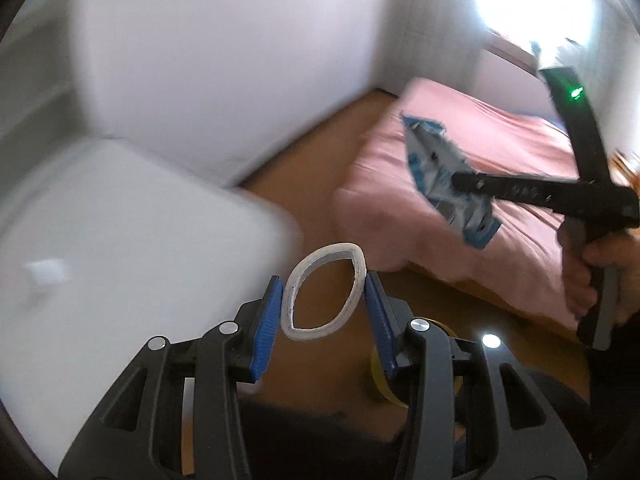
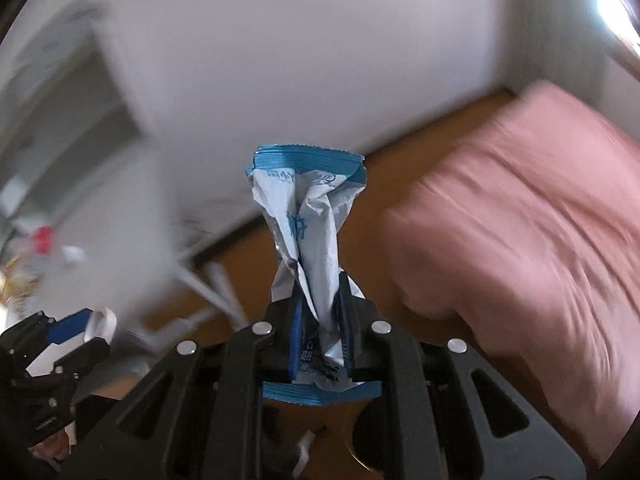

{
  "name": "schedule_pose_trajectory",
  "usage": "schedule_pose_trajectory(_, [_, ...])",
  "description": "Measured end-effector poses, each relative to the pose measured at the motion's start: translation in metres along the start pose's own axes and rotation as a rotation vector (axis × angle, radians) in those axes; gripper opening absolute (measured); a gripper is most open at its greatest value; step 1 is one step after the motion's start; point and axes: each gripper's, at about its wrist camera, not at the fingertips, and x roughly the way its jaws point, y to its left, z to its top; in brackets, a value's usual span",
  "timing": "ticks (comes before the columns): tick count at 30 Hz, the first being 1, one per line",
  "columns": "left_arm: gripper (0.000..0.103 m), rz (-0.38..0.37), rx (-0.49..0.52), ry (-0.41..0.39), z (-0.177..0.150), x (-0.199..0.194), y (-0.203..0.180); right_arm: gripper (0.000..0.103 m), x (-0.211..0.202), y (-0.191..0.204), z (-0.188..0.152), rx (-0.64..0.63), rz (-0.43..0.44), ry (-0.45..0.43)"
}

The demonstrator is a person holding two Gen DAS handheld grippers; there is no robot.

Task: Collect trash
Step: 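Carry both items over the black bin and open the left tool, then open the right tool over the bin to drop the wrapper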

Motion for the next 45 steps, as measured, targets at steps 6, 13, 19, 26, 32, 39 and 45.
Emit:
schedule_pose_trajectory(6, [0.041, -0.172, 0.084, 0.21, -0.017, 0.131, -0.066, 0.016, 0.048, -0.1, -0.082, 0.177, -0.108, 0.181])
schedule_pose_trajectory(13, [0.041, -0.247, 0.174, 0.438, -0.062, 0.229, -0.115, 0.016, 0.116, -0.129, -0.174, 0.272, -0.097, 0.435])
schedule_pose_trajectory(19, [0.042, -0.283, 0.205, 0.532, -0.083, 0.264, -0.135, 0.016, 0.128, -0.137, -0.207, 0.307, -0.072, 0.502])
schedule_pose_trajectory(26, [0.065, -0.298, 0.24, 0.554, -0.088, 0.275, -0.148, 0.016, 0.131, -0.153, -0.214, 0.35, -0.049, 0.507])
schedule_pose_trajectory(32, [0.066, -0.305, 0.221, 0.535, -0.082, 0.264, -0.145, 0.024, 0.136, -0.159, -0.217, 0.362, -0.03, 0.508])
schedule_pose_trajectory(39, [0.079, -0.27, 0.176, 0.405, -0.046, 0.205, -0.119, 0.053, 0.129, -0.145, -0.202, 0.307, -0.032, 0.471])
schedule_pose_trajectory(45, [0.086, -0.203, 0.156, 0.239, -0.014, 0.118, -0.086, 0.054, 0.089, -0.114, -0.142, 0.123, -0.179, 0.309])
